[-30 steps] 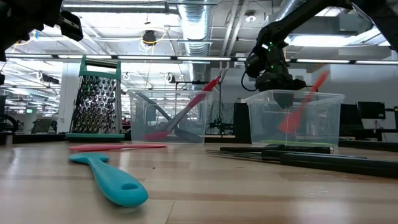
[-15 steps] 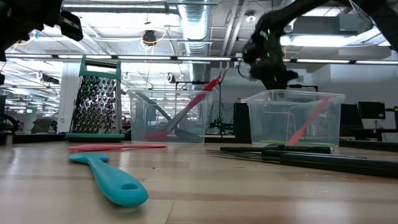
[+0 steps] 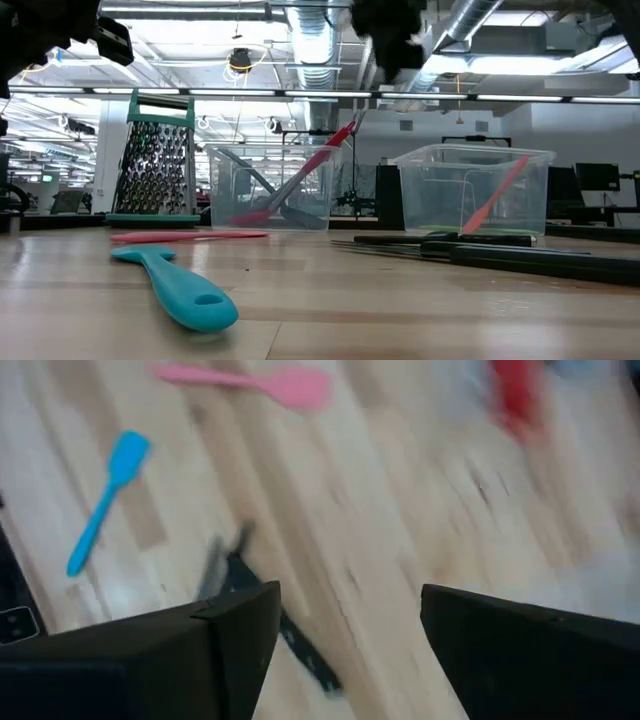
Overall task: Pick & Place Kitchen Items
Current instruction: Put the top pink spatula into the top right transparent bin
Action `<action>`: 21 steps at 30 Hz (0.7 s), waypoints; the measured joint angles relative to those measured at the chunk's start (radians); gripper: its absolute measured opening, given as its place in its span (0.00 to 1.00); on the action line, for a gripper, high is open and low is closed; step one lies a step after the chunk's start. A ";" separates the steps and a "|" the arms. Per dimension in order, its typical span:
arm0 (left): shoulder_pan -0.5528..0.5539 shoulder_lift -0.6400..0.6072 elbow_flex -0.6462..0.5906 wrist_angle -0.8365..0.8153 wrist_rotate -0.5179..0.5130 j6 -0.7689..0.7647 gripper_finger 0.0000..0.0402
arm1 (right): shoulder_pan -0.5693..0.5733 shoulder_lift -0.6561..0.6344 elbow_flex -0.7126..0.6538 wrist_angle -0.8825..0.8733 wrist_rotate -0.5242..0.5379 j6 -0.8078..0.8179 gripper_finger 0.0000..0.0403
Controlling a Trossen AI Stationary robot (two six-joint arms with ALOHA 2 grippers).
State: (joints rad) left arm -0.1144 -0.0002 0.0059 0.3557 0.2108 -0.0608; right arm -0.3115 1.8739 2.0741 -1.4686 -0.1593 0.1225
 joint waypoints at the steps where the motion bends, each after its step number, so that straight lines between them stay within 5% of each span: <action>1: 0.000 0.000 0.000 0.000 0.000 0.000 0.02 | 0.042 0.009 0.000 0.042 0.016 -0.003 0.58; 10: 0.000 0.000 0.000 0.003 0.000 0.000 0.02 | 0.234 0.170 0.001 0.554 0.083 -0.213 0.58; 21: 0.000 0.000 0.000 0.010 0.000 0.000 0.02 | 0.184 0.443 -0.003 0.662 0.079 -0.592 0.58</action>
State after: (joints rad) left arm -0.1146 -0.0002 0.0062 0.3654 0.2109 -0.0608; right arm -0.1270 2.3169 2.0715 -0.8069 -0.0799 -0.4696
